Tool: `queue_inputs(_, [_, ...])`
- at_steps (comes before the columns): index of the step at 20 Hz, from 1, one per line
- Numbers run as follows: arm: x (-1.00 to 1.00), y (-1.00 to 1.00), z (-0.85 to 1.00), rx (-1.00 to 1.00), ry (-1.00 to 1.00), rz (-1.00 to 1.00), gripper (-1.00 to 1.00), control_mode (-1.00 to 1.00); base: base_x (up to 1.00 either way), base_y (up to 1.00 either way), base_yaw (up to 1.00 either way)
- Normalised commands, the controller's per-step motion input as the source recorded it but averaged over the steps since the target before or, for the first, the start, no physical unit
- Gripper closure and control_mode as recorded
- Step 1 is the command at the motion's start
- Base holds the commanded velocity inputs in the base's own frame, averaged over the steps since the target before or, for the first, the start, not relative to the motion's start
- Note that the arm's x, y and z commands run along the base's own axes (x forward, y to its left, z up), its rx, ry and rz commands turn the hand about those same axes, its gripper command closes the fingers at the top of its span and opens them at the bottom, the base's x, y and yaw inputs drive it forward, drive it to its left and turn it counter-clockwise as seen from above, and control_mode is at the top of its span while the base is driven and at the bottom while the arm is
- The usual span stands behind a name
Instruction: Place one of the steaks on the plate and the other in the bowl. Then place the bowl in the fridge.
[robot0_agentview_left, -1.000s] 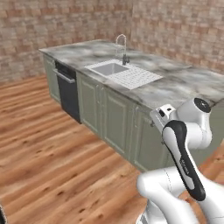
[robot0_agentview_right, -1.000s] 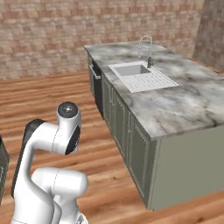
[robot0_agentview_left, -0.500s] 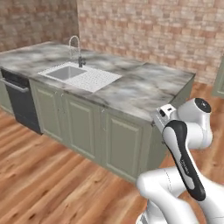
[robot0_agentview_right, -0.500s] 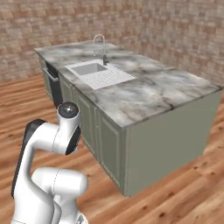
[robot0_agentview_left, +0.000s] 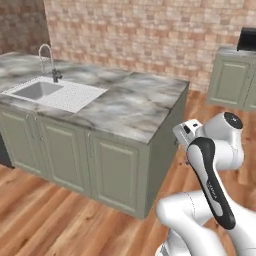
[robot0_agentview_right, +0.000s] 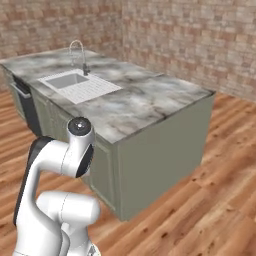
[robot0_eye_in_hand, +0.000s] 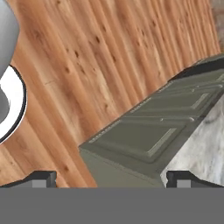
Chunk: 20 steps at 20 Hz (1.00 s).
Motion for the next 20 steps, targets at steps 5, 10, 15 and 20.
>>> queue_inputs(5, [0.0, 0.0, 0.0, 0.0, 0.0, 0.0, -1.0, 1.0, 0.13, -0.47, -0.33])
queue_inputs(10, [0.0, 0.0, 0.0, 0.0, 0.0, 0.0, -1.0, 1.0, 0.2, -0.52, -0.37])
queue_inputs(15, [0.0, 0.0, 0.0, 0.0, 0.0, 0.0, -1.0, 1.0, 0.32, -0.48, -0.38])
queue_inputs(20, [0.0, 0.0, 0.0, 0.0, 0.0, 0.0, -1.0, 1.0, 0.32, -0.38, -0.38])
